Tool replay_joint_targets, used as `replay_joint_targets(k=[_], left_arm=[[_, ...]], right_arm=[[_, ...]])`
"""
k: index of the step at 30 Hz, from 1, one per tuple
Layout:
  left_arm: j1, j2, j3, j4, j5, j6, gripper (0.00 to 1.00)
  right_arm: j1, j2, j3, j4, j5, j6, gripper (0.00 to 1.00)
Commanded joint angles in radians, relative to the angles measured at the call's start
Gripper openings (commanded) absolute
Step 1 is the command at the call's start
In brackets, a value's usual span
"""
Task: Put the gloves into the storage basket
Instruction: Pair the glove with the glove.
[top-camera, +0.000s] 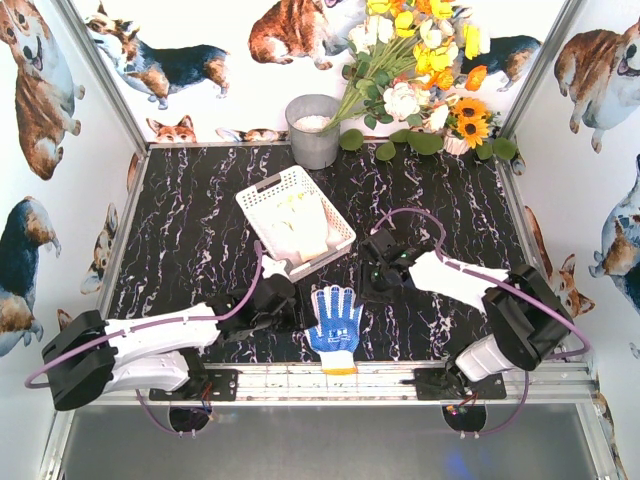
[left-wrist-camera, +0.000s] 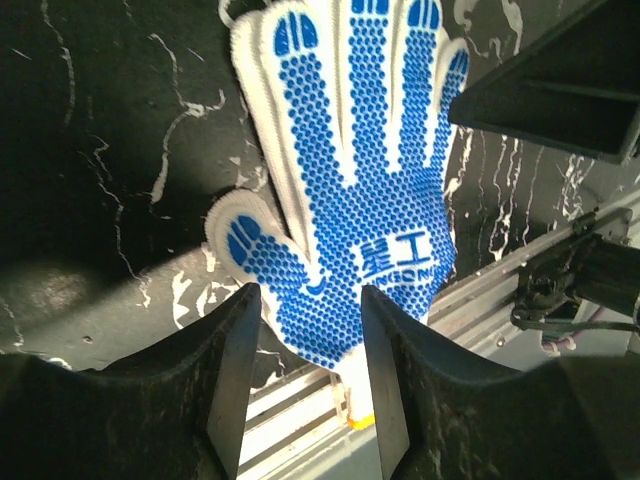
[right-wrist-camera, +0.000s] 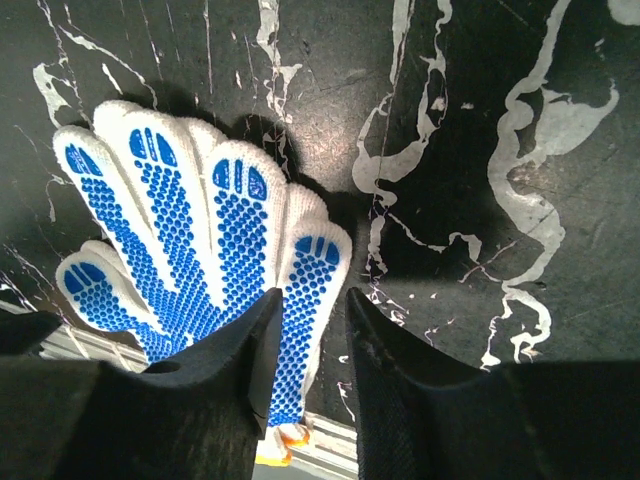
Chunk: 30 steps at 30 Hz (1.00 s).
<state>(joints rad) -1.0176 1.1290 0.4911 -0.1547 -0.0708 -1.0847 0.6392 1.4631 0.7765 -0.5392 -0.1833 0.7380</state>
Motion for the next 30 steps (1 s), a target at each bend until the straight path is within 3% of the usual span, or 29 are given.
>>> replay_joint_targets(k=[1, 8, 15, 30], left_arm=[[0.036, 0.017, -0.002, 0.011, 0.019, 0.044, 0.38], [0.066, 0.064, -0.014, 0.063, 0.045, 0.065, 0.27], [0.067, 0.118, -0.017, 0.097, 0.061, 0.068, 0.21], [0.067, 0.205, -0.05, 0.178, 0.047, 0.084, 0.19]], right_arm=[[-0.003, 0.02, 0.032, 0.063, -0.015, -0.005, 0.32], [-0.003, 0.054, 0.033, 0.075, -0.026, -0.009, 0.21], [-0.003, 0.038, 0.037, 0.085, -0.046, -0.002, 0.0], [-0.003, 0.04, 0.053, 0.11, -0.048, -0.014, 0.0]])
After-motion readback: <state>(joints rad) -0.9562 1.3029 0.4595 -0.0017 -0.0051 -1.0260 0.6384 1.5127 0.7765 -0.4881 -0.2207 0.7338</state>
